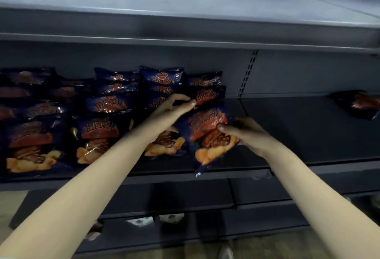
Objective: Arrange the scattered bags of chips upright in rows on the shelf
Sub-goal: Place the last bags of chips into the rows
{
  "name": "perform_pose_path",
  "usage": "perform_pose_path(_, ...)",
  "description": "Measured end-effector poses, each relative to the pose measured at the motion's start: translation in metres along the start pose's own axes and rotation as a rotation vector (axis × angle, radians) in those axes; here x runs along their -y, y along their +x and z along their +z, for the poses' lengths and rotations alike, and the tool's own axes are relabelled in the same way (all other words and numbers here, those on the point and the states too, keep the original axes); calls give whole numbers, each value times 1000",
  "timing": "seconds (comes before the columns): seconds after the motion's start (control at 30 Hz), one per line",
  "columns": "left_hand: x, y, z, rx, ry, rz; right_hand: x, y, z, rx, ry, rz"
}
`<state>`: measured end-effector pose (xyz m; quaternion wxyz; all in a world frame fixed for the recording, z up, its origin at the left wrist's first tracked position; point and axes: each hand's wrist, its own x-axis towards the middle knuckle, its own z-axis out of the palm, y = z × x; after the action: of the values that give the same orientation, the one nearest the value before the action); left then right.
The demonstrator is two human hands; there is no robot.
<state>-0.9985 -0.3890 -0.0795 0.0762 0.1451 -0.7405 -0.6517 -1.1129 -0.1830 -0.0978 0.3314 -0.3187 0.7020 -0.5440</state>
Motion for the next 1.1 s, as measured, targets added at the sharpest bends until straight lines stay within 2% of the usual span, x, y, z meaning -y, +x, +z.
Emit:
perform_pose_path(0.07, 5, 3, 3, -17, -272, -40, -6, 1, -1, -245, 217, 14)
perform_pose_path(0.13, 16, 3, 13, -19, -315, -31, -12, 1, 3, -378, 345, 17)
perform_pose_path(0.2, 28, 2, 31, -28, -168, 6, -20, 0, 11, -403, 385, 23)
perform_pose_path(0.27, 40, 3, 47, -76, -49, 74, -29, -4, 18, -341, 381, 28)
perform_pose_path(0.33, 45, 6, 56, -115, 20, 139, -37, -8, 20, -301, 243, 14)
perform_pose_path(0.43, 47, 8, 62, -130, 176, 207, -45, -9, 9, -351, 42, -57)
perform_pose_path(0.57, 47, 9, 66, -244, 579, 392, -47, 1, -2, -435, 2, -128)
perform_pose_path(0.7, 58, 11, 58, -331, 1174, 592, -54, 18, -6, -409, -2, -126)
perform_pose_path(0.77, 67, 13, 52, -316, 1391, 571, -62, 28, -7, -387, -51, -84)
perform_pose_path(0.83, 76, 15, 45, -303, 1507, 513, -69, 38, -5, -379, -136, -34)
perform_pose_path(0.97, 88, 20, 36, -289, 1572, 440, -81, 52, 0, -399, -387, -61)
perform_pose_path(1.1, 93, 26, 34, -299, 1598, 443, -88, 57, 4, -458, -437, -47)
